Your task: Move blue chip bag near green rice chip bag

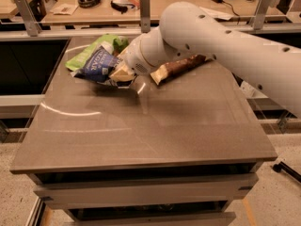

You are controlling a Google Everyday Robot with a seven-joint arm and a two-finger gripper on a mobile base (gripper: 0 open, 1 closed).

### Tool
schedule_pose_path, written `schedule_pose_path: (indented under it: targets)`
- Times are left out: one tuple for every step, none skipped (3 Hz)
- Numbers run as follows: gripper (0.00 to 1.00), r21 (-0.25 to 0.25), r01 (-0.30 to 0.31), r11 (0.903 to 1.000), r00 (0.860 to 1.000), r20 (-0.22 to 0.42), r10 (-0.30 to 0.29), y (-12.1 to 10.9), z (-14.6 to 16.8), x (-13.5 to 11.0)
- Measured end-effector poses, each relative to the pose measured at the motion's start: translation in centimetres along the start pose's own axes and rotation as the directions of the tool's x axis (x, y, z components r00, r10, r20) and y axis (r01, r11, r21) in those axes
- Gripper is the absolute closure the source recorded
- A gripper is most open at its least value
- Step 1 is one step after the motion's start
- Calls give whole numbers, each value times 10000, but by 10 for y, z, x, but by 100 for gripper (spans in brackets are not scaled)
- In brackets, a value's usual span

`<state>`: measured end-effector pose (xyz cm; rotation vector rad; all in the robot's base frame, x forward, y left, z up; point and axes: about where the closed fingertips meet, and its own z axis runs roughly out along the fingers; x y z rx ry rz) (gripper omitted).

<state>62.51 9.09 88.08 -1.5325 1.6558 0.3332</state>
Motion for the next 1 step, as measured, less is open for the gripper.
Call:
schedule_pose_path:
  targets:
    - [82, -27, 11, 10000, 10000, 8, -11, 1, 1, -1]
